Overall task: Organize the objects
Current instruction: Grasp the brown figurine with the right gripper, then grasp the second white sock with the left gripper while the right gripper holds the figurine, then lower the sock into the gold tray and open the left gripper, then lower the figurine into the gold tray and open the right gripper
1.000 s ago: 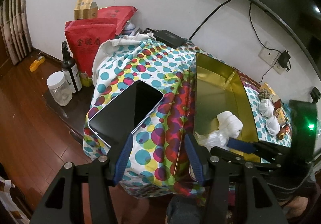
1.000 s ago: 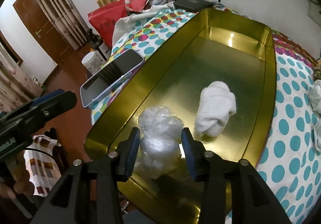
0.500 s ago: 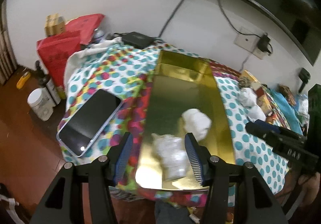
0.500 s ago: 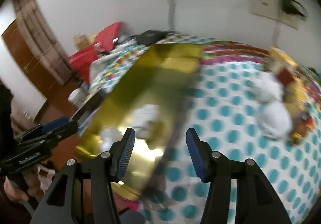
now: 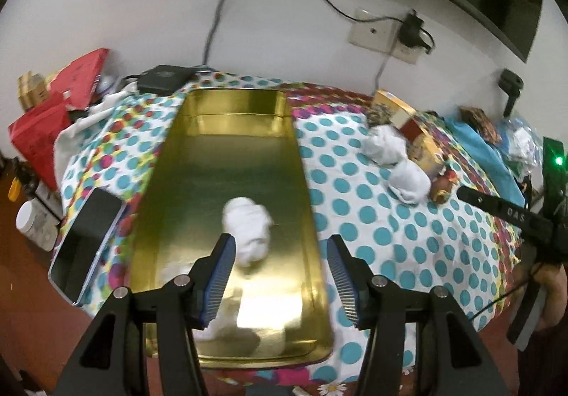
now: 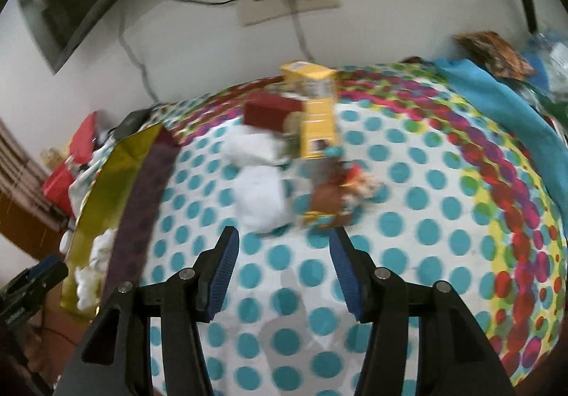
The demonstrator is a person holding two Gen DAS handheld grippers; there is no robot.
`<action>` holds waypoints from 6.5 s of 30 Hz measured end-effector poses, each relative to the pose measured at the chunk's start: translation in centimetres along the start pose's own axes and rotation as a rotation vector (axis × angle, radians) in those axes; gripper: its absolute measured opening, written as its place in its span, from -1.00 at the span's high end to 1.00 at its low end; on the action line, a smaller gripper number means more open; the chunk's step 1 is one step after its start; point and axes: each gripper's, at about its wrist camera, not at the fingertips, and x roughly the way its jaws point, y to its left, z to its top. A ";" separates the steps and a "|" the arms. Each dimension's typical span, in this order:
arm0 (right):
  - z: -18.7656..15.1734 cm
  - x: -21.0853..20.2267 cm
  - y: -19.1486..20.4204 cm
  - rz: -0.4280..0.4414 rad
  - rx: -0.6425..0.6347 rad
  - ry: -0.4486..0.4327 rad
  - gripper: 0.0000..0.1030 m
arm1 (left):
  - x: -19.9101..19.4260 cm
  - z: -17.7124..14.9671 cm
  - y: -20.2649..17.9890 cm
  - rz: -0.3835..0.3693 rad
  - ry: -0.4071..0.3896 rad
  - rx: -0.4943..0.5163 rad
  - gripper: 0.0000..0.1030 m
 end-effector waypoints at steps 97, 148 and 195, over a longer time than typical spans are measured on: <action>-2.5 1.3 -7.2 0.055 0.057 -0.010 0.29 | 6.1 2.9 -15.5 -0.013 -0.020 0.154 0.16; -5.1 -2.2 -1.1 -0.009 -0.007 -0.002 0.29 | 4.0 -3.9 0.7 0.104 0.108 0.030 0.06; -4.9 1.9 24.2 0.302 -0.517 0.068 0.29 | -5.8 -4.3 10.6 0.297 -0.075 -0.138 -0.16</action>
